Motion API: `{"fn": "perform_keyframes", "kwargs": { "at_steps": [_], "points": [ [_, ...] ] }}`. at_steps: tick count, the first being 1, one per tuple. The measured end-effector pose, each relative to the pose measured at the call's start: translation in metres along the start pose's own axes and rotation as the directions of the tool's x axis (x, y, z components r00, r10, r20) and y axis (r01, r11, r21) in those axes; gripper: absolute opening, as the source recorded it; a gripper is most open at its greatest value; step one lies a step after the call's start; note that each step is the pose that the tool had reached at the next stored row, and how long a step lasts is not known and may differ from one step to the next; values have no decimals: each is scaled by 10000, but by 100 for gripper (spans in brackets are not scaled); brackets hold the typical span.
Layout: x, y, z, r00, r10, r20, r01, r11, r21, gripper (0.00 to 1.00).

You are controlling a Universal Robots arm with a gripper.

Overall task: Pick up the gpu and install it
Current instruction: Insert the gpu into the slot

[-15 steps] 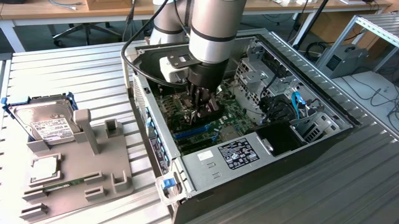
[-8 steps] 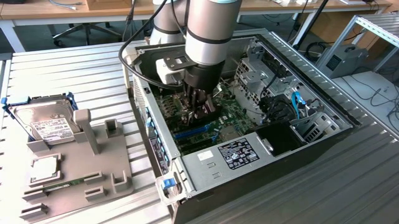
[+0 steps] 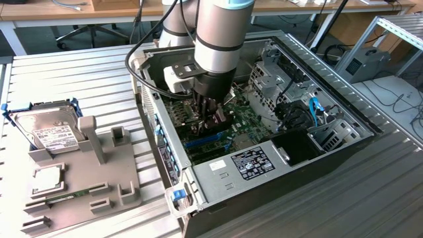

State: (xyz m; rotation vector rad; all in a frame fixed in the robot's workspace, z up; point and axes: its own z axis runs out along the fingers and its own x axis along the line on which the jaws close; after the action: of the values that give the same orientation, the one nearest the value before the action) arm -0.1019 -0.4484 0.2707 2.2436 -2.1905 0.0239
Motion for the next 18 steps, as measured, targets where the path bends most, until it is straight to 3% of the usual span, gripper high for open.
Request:
{"fn": "perform_keyframes", "kwargs": {
  "at_steps": [18],
  "points": [
    [28,10,80,9992,397,-3,-397,9992,-6,26]
  ]
}}
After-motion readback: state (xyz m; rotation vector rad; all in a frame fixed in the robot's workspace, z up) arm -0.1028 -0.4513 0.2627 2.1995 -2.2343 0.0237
